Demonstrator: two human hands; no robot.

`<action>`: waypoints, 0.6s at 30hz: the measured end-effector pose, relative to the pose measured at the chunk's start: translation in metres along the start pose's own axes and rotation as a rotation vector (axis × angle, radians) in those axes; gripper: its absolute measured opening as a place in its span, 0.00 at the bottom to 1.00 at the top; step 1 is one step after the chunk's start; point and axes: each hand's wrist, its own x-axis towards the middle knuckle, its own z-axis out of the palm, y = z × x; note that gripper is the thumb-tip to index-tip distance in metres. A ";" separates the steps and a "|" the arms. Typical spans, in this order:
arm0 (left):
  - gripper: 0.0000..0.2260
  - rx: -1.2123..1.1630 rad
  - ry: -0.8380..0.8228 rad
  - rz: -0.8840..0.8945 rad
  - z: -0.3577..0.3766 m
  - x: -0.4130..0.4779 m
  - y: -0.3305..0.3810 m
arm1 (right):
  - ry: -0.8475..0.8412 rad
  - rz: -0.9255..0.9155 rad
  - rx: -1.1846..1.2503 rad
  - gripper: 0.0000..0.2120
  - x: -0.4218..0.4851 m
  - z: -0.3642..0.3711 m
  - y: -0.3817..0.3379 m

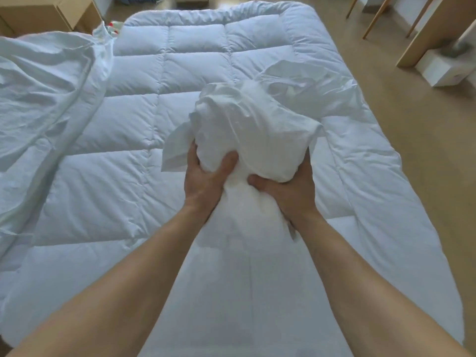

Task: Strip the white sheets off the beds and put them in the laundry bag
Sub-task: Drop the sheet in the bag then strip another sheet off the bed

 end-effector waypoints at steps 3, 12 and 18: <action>0.42 0.113 0.032 -0.097 0.006 -0.014 -0.036 | -0.105 0.134 -0.117 0.62 -0.010 0.000 0.032; 0.48 0.516 -0.006 -0.388 -0.016 -0.086 -0.118 | -0.288 0.375 -0.347 0.68 -0.086 -0.004 0.092; 0.35 0.983 -0.226 0.524 -0.007 -0.043 -0.067 | -0.161 -0.337 -0.621 0.66 -0.088 -0.004 0.081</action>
